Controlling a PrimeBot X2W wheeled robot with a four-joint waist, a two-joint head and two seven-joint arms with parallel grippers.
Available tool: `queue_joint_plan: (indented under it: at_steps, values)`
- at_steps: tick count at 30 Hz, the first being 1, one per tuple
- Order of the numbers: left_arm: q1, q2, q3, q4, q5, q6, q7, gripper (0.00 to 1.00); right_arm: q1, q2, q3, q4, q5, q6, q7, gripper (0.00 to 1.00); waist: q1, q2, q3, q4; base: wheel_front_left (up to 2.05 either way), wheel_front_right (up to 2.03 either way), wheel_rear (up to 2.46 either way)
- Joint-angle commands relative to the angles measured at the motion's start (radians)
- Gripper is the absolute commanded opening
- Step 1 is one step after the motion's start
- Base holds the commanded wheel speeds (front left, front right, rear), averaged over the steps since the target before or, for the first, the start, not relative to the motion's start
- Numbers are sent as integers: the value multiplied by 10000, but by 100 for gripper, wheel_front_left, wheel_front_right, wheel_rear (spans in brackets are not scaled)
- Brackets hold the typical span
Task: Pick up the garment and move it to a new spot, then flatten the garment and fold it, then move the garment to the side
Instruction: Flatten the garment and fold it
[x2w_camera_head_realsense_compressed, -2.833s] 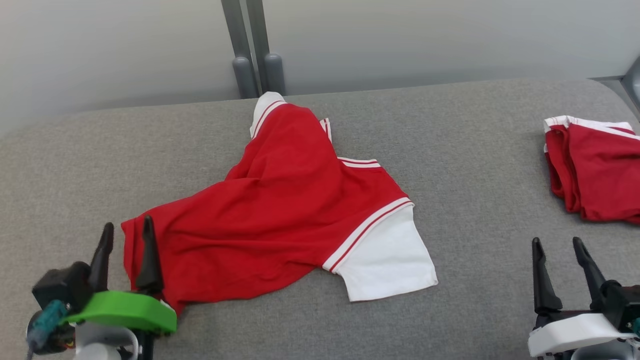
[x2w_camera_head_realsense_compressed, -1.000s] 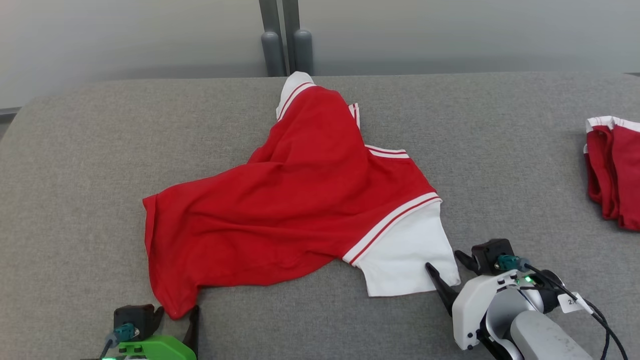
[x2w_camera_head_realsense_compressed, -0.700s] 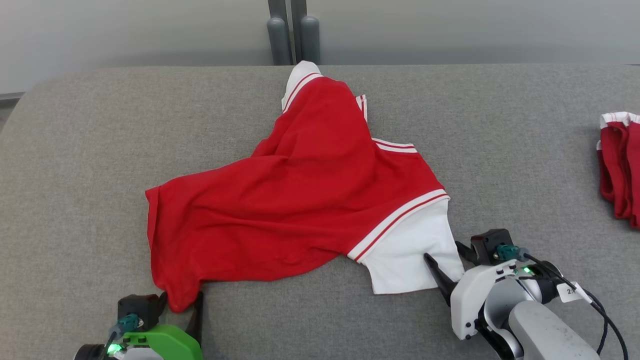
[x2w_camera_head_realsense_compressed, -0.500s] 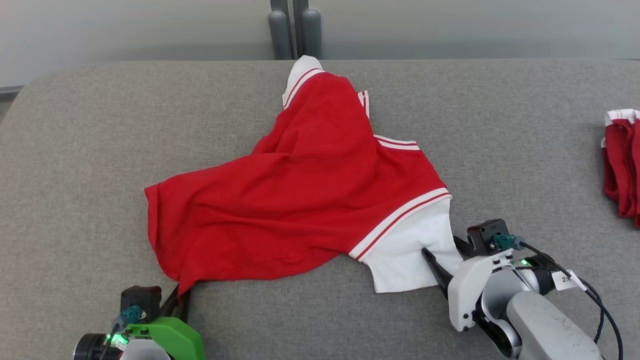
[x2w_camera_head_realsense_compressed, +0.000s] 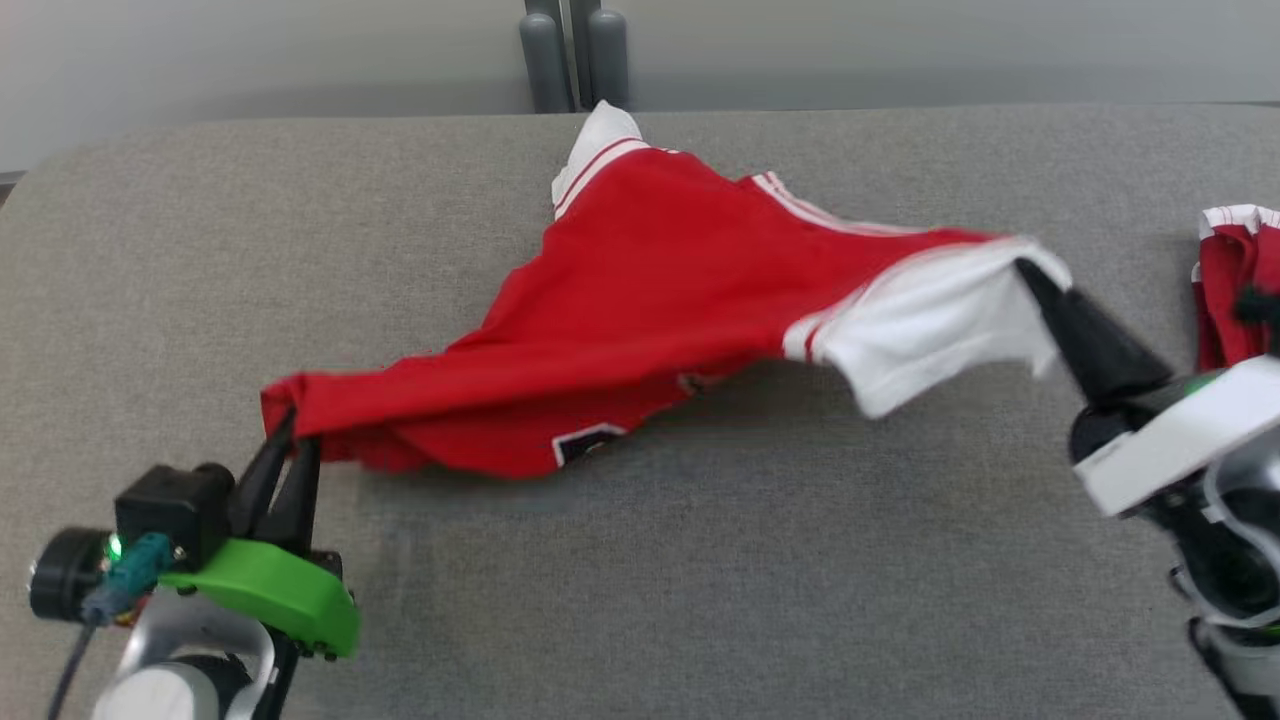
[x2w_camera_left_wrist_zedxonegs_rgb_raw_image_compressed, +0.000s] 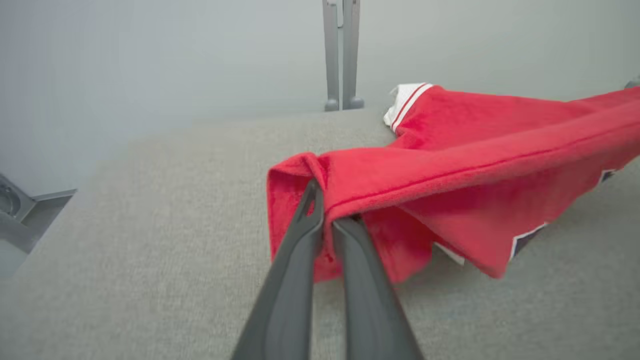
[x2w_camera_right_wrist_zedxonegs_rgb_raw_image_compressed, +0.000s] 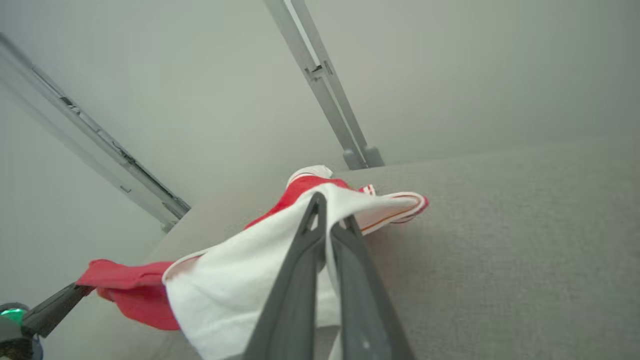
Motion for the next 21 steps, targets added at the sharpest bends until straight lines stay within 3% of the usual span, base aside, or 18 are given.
queue_joint_plan:
  at_steps: [1, 5, 7, 10, 12, 15, 18, 21]
  values:
    - [-191, 237, -13, -1015, -166, -31, 430, 0, -114, -262, -498, -949, 319, 6, 386, 0, 0, -1, 282, -138, 0, 0, 0]
    - [-1435, 875, -157, -3579, -807, -49, 1897, 0, -1361, -466, -2177, -2814, 821, 6, 1597, 0, 0, -1, 897, -262, 0, 0, 0]
    - [-2602, 1426, -240, -4159, -1022, -64, 2691, 0, -2473, -548, -2698, -3061, 887, 6, 2377, 0, 0, -1, 1381, -275, 0, 0, 0]
    - [-4778, 1819, -786, -4052, -1724, -66, 3678, 0, -4716, -540, -3227, -2505, 485, 6, 3360, 0, 0, -1, 2125, -231, 0, 0, 0]
    - [-6542, 2122, -1183, -3419, -1974, -61, 4137, 0, -6471, -434, -3326, -1718, -121, 7, 3874, 0, 0, -1, 2678, -179, 0, 0, 0]
    - [-9202, 1962, -1731, -1690, -2272, -55, 4421, 0, -9277, 38, -3307, 48, -1402, 7, 4241, 0, 0, -1, 3524, -119, 0, 0, 0]
    - [-11316, 1768, -2206, 377, -1924, -50, 3972, 0, -11305, 561, -3222, 1957, -2856, 7, 3680, 0, 0, -1, 3993, -148, 0, 0, 0]
    - [-13071, 1512, -2727, 2742, -1262, -50, 2886, 0, -12808, 906, -2929, 3820, -4162, 7, 2384, 0, 0, -1, 4151, -233, 0, 0, 0]
